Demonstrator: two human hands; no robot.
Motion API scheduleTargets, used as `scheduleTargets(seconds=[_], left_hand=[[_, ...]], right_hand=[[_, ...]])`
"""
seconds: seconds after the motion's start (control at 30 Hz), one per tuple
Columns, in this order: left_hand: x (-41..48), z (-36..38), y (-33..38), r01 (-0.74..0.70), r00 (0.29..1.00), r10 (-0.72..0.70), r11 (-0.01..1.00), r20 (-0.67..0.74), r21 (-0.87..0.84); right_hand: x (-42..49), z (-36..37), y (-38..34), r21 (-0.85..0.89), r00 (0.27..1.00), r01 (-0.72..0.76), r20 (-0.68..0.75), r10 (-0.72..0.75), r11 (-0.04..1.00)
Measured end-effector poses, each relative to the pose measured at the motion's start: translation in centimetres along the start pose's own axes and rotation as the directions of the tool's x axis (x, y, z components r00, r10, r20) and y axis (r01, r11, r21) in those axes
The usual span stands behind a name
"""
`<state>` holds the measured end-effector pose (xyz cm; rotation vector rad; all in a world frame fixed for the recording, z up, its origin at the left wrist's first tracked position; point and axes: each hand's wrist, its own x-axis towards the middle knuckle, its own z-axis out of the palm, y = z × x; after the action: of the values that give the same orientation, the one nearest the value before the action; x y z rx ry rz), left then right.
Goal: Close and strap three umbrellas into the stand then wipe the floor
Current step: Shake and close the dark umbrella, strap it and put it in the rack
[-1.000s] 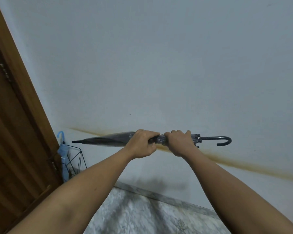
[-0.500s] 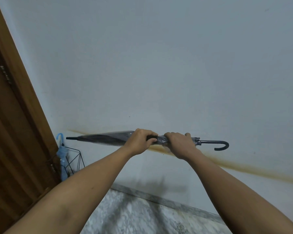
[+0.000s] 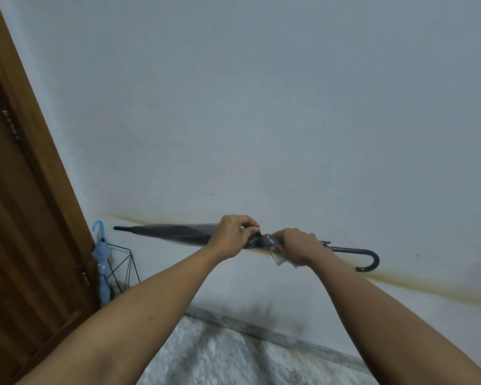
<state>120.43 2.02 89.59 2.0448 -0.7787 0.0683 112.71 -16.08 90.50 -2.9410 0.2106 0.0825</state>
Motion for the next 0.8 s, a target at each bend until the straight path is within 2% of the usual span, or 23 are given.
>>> scheduleTargets(seconds=[0.07,0.13,0.23,0.33,0.5,0.8], left_hand=[[-0.2,-0.1,0.0,-0.066,0.998,0.065,0.997,0.014,0.049],[-0.2,-0.3,-0.1,-0.198,0.98,0.195,0.969,0.03,0.151],[-0.1,-0.4,-0.5,-0.411,0.907,0.417,0.846,0.059,0.339],[-0.1,-0.3,-1.0,-0.497,0.852,0.52,0.761,0.067,0.417],[-0.2,-0.3,-0.7,-0.415,0.886,0.461,0.836,-0.05,0.359],[-1.0,-0.7,-1.3,-0.504,0.845,0.535,0.778,0.025,0.375]], right_hand=[[0.1,-0.1,0.4,0.095,1.0,-0.018,0.014,0.017,0.995],[0.2,-0.4,0.6,0.205,0.999,-0.027,0.035,0.02,0.978],[-0.1,-1.1,0.3,0.312,0.998,-0.014,0.066,-0.007,0.95],[-0.5,-1.8,0.1,0.363,0.996,-0.01,0.086,-0.023,0.932],[-0.9,-2.5,-0.3,0.39,0.993,0.007,0.104,-0.052,0.921],[-2.0,-2.7,-0.7,0.492,0.984,-0.069,0.179,-0.023,0.868]])
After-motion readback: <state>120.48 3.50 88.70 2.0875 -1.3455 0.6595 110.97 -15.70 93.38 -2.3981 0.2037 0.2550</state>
